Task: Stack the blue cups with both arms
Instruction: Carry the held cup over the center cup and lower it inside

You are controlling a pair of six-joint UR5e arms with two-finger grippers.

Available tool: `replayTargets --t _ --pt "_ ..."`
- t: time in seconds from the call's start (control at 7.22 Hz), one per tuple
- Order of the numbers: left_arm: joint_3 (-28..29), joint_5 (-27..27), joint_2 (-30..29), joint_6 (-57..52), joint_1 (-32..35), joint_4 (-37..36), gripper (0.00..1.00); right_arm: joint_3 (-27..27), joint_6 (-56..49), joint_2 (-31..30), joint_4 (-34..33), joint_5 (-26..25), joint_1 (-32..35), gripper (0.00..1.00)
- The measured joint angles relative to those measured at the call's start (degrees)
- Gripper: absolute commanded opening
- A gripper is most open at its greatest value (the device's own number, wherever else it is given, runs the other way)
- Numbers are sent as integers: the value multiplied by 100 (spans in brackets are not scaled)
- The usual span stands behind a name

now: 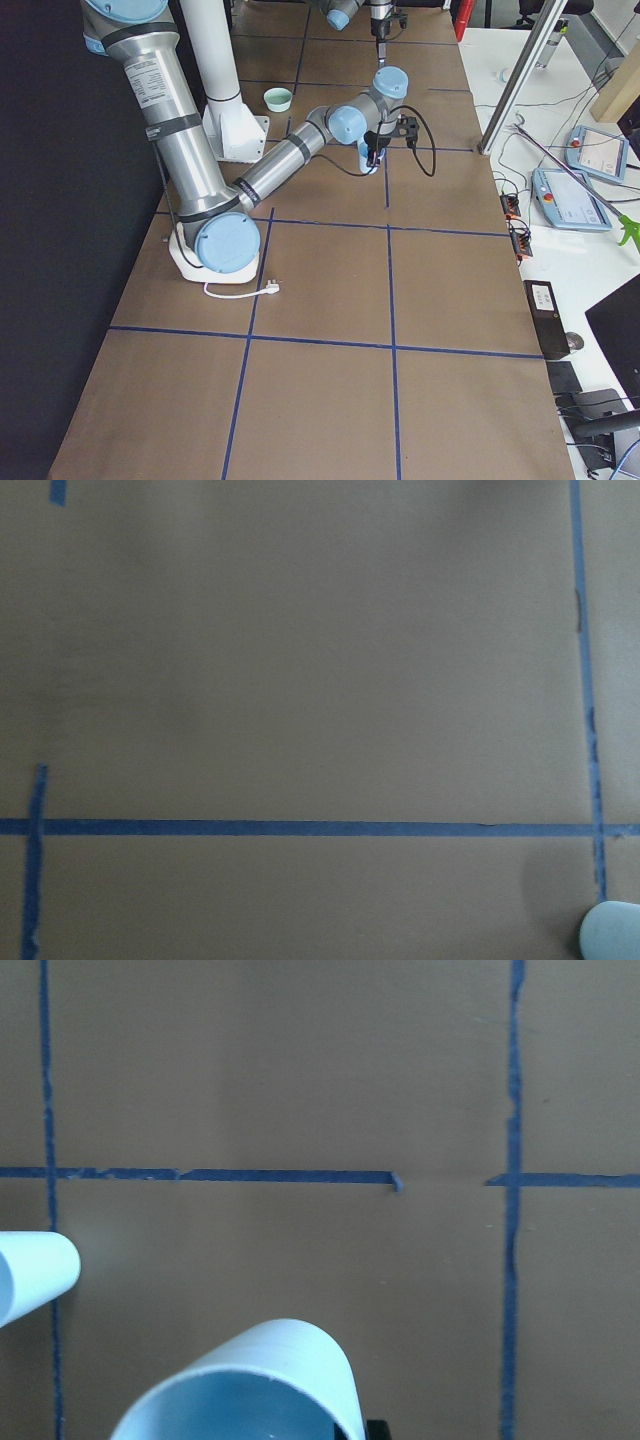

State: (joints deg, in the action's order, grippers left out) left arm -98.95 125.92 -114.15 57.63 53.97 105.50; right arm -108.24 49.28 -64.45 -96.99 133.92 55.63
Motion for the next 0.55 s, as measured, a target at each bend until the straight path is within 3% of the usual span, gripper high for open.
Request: replayTargets --t 0.28,0.55 --pt "-125 31 338 -162 134 10 100 498 1166 1064 -142 -540 -769 0" --pt "-149 33 426 -181 170 14 100 1387 1900 1986 -119 -979 -1326 0"
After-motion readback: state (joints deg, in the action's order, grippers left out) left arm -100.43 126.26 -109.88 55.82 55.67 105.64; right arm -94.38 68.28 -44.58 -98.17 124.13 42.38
